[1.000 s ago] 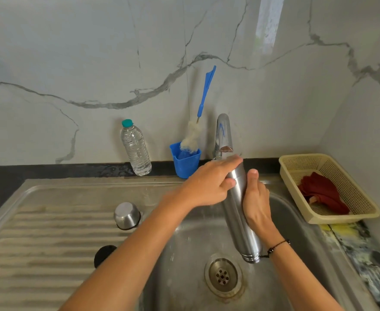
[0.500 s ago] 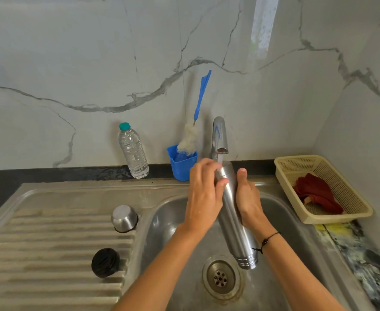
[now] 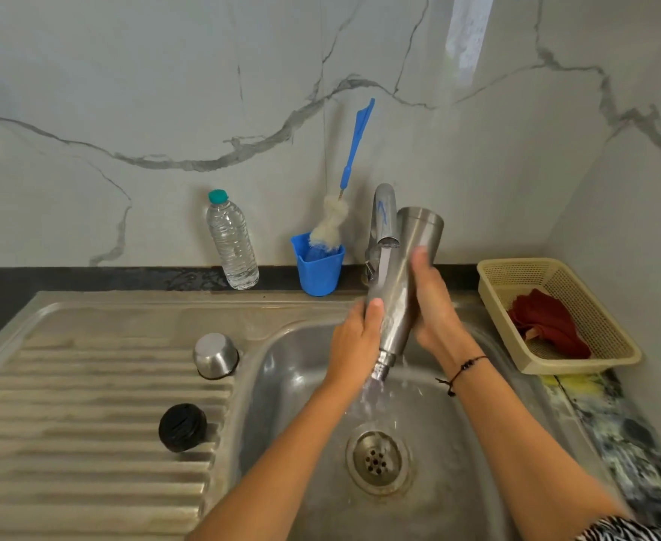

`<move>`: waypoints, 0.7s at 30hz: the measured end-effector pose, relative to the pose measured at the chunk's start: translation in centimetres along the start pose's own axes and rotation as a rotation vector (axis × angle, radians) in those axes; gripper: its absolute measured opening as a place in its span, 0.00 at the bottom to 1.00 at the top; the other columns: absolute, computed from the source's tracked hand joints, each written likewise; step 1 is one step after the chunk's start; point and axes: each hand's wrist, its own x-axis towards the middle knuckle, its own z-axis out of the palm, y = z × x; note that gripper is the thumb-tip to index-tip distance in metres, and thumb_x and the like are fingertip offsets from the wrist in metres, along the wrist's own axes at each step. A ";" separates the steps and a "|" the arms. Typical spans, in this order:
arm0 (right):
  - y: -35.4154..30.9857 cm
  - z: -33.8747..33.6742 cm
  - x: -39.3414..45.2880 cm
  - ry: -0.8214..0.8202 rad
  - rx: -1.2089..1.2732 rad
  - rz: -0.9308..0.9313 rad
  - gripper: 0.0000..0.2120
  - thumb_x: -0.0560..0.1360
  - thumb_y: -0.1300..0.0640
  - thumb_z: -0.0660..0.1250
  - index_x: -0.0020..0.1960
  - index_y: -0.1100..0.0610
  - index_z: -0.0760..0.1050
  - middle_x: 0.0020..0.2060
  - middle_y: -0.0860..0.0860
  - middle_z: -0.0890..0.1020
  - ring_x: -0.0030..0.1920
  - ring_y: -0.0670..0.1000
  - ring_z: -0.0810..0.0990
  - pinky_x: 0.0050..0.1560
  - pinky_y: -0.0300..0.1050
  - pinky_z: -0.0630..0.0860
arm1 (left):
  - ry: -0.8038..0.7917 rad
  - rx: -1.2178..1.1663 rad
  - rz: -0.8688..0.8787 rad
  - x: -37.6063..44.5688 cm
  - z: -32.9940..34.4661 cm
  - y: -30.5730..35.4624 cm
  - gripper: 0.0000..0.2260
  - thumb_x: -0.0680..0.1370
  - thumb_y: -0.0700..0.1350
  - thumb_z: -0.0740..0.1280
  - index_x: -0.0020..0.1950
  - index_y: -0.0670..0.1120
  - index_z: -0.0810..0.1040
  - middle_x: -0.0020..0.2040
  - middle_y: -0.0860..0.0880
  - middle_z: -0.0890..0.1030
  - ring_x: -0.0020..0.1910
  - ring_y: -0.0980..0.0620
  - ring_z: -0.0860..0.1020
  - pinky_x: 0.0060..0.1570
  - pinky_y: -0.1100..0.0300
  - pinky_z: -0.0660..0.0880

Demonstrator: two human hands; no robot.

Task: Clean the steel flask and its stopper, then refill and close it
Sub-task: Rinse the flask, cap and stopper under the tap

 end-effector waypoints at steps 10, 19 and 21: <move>-2.9 2.1 1.6 0.371 0.204 -0.198 0.26 0.70 0.48 0.71 0.63 0.55 0.66 0.50 0.52 0.78 0.48 0.52 0.79 0.50 0.51 0.78 | 0.256 0.857 0.547 -0.7 2.3 -3.6 0.39 0.72 0.36 0.68 0.76 0.35 0.49 0.74 0.33 0.59 0.74 0.38 0.59 0.71 0.47 0.63; -3.1 2.1 1.4 0.399 0.175 -0.249 0.22 0.69 0.48 0.70 0.59 0.53 0.67 0.49 0.53 0.78 0.47 0.52 0.80 0.47 0.50 0.79 | 0.151 0.340 0.109 2.9 1.9 0.3 0.36 0.66 0.39 0.78 0.70 0.43 0.65 0.58 0.45 0.76 0.57 0.47 0.76 0.57 0.56 0.75; -3.0 1.9 1.4 0.391 0.129 -0.269 0.21 0.69 0.48 0.70 0.58 0.53 0.67 0.48 0.52 0.78 0.47 0.52 0.80 0.46 0.49 0.79 | 0.047 0.302 -0.037 2.9 1.3 0.7 0.34 0.65 0.40 0.77 0.67 0.46 0.66 0.53 0.48 0.76 0.52 0.48 0.77 0.49 0.59 0.77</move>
